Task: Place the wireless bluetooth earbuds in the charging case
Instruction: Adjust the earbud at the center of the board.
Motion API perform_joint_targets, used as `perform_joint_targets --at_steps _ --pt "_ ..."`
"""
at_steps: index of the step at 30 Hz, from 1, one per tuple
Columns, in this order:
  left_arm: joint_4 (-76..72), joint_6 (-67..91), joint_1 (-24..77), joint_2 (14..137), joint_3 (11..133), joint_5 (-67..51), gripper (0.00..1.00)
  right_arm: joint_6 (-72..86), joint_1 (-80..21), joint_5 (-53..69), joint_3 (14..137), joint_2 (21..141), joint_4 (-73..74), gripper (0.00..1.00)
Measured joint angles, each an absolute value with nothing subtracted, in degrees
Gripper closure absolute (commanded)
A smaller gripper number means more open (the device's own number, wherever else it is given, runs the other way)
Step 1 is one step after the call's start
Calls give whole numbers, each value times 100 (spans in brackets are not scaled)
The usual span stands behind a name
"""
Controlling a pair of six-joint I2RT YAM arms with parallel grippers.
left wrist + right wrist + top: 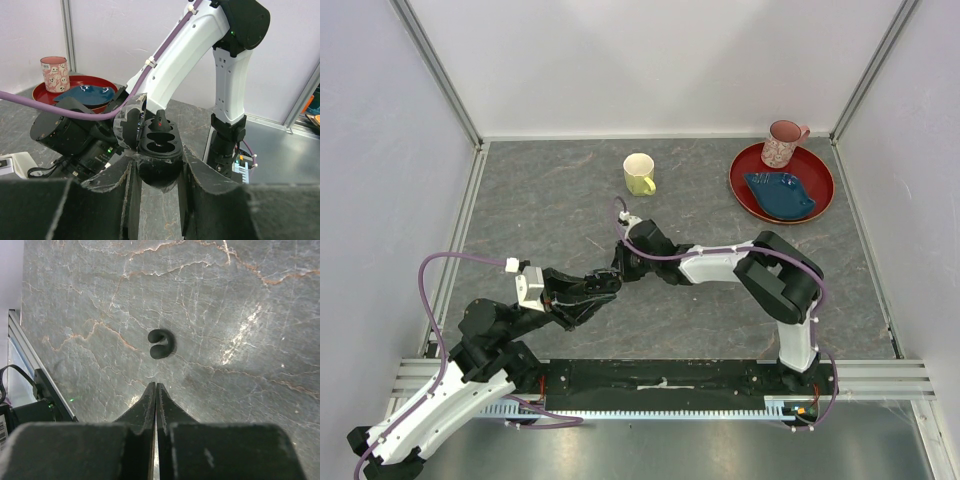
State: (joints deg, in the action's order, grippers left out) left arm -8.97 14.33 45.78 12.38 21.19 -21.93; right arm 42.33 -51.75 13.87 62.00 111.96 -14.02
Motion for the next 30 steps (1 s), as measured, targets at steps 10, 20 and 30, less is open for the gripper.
perform_joint_targets --at_steps 10,20,30 --pt "-904 1435 4578 1275 2119 -2193 98 4156 -5035 1461 6401 11295 -1286 67" --pt "-904 1435 4578 1275 2119 -2185 98 3769 -5002 1518 7032 11834 -998 66" --pt "-906 1435 4578 1278 2117 -2104 98 3395 -5002 1601 7120 11898 -808 65"
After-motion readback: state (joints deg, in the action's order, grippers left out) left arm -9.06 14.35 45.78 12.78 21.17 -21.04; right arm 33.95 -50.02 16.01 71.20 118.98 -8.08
